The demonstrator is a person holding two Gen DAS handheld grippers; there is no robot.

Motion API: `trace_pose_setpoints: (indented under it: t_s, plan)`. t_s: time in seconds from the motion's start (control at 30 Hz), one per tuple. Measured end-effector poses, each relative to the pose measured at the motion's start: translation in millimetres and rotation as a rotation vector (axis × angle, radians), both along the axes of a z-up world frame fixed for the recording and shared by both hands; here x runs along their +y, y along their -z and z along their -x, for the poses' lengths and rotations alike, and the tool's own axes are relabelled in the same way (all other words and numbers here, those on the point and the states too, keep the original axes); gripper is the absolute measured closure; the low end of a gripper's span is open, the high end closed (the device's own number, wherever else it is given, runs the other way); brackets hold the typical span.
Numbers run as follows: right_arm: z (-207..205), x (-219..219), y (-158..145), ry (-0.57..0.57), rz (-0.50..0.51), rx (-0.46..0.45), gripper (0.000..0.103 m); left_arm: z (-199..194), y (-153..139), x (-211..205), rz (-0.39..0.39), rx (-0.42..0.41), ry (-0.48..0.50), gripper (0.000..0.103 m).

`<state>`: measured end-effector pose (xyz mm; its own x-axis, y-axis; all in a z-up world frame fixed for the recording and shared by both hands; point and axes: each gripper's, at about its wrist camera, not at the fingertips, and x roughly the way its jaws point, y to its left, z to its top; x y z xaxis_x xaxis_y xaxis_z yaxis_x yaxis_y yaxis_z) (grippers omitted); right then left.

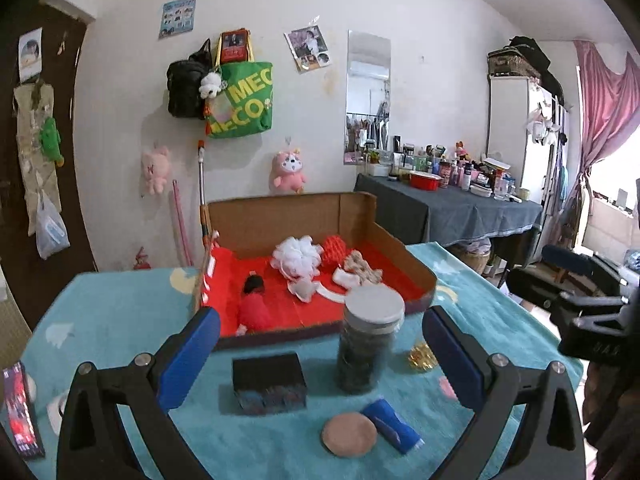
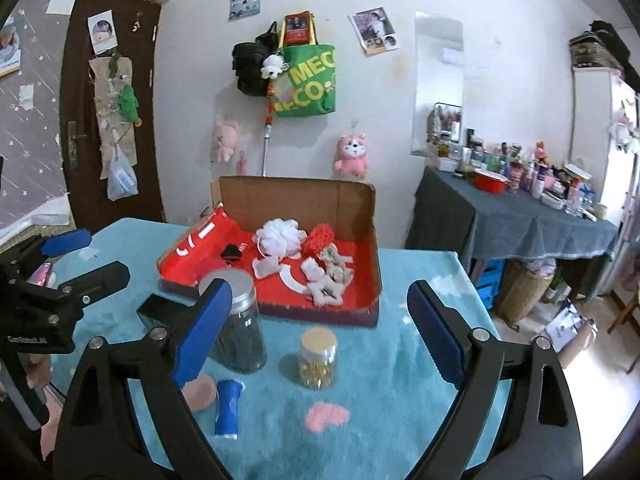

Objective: Organize soft objects
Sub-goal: 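Withdraw both open tools from the box back toward the table items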

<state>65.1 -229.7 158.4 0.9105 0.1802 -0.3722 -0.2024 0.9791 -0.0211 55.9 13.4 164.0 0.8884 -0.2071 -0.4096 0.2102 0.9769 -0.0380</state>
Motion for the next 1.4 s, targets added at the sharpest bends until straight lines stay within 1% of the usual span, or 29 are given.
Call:
trace_pose_setpoints:
  t_s: [0.07, 0.17, 0.3, 0.47, 0.7, 0.83, 1.0, 1.2, 1.4]
  plan:
    - [5.5, -0.7, 6.9, 0.001, -0.018, 0.007, 0.013, 3.9, 4.4, 0.0, 0.007, 0.015, 0.007, 0.0]
    - [12.0, -2.4, 12.1, -0.011, -0.036, 0.022, 0.013, 10.2, 3.6, -0.8, -0.008, 0.004, -0.003, 0.0]
    - [18.2, 0.4, 11.5, -0.019, -0.035, 0.018, 0.013, 22.0, -3.4, 1.8, 0.008, -0.011, 0.002, 0.0]
    - [34.0, 6.2, 14.3, -0.028, -0.024, 0.002, 0.013, 40.5, -6.0, 1.6, 0.005, -0.029, 0.0, 0.0]
    - [50.7, 11.1, 20.9, -0.034, -0.024, 0.0, 0.013, 53.6, 2.7, 5.5, 0.02, -0.018, -0.004, 0.0]
    - [50.9, 14.0, 30.6, -0.028, -0.019, 0.018, 0.013, 50.5, 19.2, 6.8, 0.025, 0.019, -0.014, 0.0]
    - [46.1, 17.4, 54.0, -0.022, -0.02, 0.061, 0.013, 42.6, 43.0, 7.0, 0.021, 0.066, -0.029, 0.0]
    - [35.4, 20.3, 80.7, -0.023, -0.03, 0.127, 0.013, 28.6, 76.9, 7.3, 0.022, 0.154, -0.032, 0.0]
    - [24.0, 24.5, 105.0, -0.039, -0.017, 0.196, 0.013, 13.4, 107.3, 9.8, 0.013, 0.24, -0.035, 0.0]
